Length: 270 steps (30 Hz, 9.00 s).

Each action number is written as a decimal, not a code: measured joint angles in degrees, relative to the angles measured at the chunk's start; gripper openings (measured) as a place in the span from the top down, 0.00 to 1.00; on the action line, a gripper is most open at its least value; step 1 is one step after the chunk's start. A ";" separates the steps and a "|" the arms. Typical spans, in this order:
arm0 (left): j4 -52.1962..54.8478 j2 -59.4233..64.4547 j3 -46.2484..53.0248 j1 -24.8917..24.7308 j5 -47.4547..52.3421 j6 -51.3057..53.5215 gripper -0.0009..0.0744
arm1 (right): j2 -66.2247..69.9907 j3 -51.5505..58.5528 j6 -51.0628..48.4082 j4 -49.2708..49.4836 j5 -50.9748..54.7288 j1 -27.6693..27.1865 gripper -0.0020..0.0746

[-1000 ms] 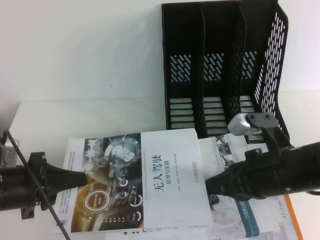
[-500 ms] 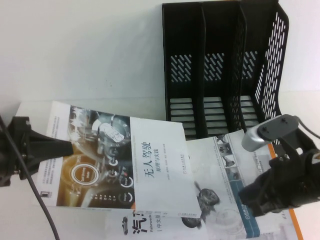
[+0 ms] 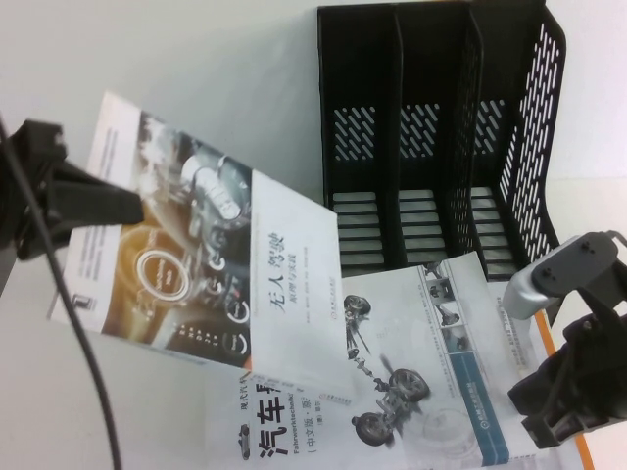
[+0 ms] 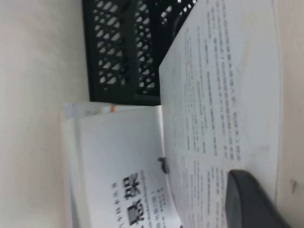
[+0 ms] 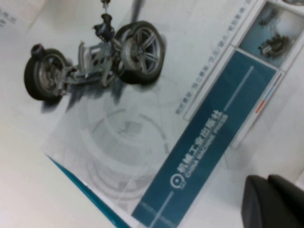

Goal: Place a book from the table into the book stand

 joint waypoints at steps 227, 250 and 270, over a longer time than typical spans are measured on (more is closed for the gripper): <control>59.24 -71.20 65.36 -11.11 -49.36 -31.90 0.99 | -62.84 28.21 29.94 -12.59 -2.95 0.00 0.98; 60.66 -71.25 65.26 -11.85 -48.83 -27.63 0.99 | -62.84 28.21 29.94 -12.59 -2.95 0.00 0.98; 60.10 -71.25 65.26 -13.12 -48.70 -25.98 0.99 | -62.84 28.21 29.94 -12.50 -2.95 0.00 0.98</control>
